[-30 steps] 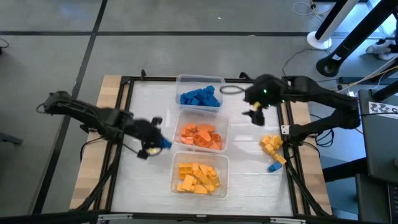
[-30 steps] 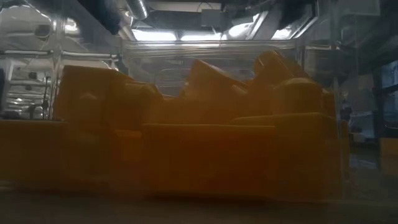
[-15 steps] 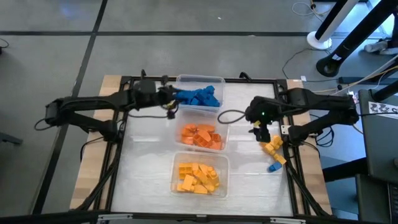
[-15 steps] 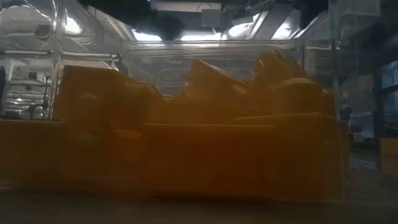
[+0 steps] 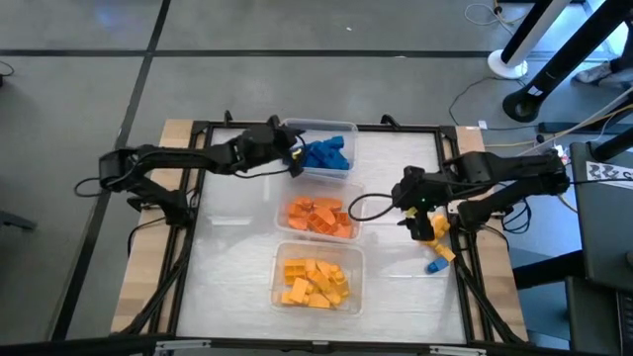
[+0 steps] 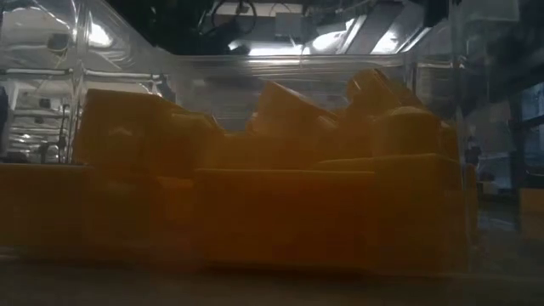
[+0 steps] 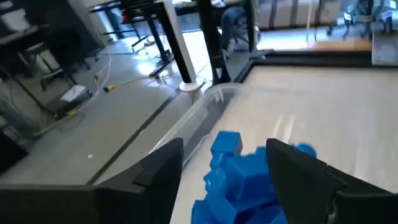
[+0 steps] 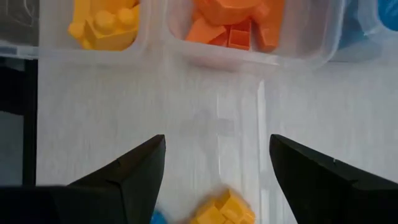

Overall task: Sort blocks
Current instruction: Put the blue game piece into the top transparent bin, then put the yellow game piece into the bottom transparent bin

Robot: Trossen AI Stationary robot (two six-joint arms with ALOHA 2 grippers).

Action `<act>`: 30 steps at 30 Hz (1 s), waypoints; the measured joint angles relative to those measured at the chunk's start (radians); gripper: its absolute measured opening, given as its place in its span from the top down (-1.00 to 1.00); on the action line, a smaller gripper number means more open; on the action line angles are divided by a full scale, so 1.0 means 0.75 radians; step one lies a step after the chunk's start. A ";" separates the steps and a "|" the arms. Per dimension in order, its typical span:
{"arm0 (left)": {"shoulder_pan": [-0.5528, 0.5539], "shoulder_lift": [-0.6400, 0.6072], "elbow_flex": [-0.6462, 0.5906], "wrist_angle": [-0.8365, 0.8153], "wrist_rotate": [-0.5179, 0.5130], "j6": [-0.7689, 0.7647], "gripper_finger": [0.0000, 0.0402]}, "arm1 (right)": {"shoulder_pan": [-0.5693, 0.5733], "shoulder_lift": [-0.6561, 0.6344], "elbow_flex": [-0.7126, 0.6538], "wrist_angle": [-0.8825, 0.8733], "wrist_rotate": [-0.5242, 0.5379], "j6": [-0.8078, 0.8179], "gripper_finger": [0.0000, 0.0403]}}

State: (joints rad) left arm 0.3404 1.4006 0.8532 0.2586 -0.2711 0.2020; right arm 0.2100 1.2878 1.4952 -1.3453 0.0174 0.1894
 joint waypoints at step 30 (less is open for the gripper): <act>-0.221 -1.507 -0.522 -0.774 0.218 -0.568 -0.10 | 0.226 0.026 -0.001 0.319 -0.033 0.101 -0.43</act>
State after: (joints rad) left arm 0.1745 0.2704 0.4618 -0.3220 -0.1074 -0.2243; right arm 0.3794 1.3071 1.4944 -1.1061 -0.0074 0.2653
